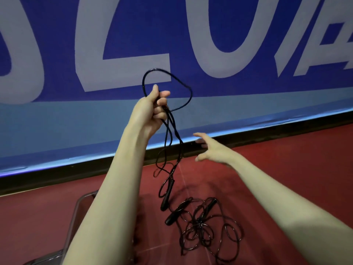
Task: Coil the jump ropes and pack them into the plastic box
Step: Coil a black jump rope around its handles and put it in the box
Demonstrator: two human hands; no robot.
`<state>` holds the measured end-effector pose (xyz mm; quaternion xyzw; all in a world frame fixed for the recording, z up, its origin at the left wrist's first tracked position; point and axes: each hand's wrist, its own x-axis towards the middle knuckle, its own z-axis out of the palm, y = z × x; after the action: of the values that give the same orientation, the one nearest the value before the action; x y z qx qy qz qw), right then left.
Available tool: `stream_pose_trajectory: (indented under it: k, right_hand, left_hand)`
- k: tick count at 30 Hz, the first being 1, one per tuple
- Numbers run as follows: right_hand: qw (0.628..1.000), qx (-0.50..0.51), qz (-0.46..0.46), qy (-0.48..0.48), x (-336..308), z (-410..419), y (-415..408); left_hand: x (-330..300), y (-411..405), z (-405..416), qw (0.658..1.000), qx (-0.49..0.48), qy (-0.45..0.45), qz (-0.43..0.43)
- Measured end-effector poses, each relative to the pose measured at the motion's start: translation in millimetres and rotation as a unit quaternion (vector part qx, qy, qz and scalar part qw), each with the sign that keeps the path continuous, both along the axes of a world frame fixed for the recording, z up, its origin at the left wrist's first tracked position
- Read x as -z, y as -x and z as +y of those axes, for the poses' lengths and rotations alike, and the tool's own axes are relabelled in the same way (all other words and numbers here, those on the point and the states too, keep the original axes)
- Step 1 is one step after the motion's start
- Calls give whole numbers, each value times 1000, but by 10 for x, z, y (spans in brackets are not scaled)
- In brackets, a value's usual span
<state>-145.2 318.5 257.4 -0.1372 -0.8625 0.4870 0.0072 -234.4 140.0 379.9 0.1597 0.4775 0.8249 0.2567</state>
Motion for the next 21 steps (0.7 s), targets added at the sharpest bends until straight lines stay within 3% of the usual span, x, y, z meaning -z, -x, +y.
stream_pose_trajectory:
  k: [3, 9, 12, 17, 19, 21]
  right_hand:
    - [994, -86, -49, 42, 152, -264, 61]
    - [941, -143, -58, 303, 188, -572, 109]
    - [897, -98, -59, 427, 98, -505, 98]
    - [846, 26, -60, 529, 55, -279, 63]
    - [861, 28, -62, 504, 6, -170, 46]
    - [917, -4, -62, 394, -97, -102, 14]
  left_hand:
    - [-148, -35, -25, 997, 21, -67, -31]
    - [-140, 79, -157, 992, 20, -107, -66]
    - [22, 207, -240, 993, -17, -89, -80]
    - [364, 427, -392, 988, -90, -53, -112]
    - [545, 523, -452, 986, -104, -31, -126]
    - [737, 590, -493, 983, -113, 10, -141]
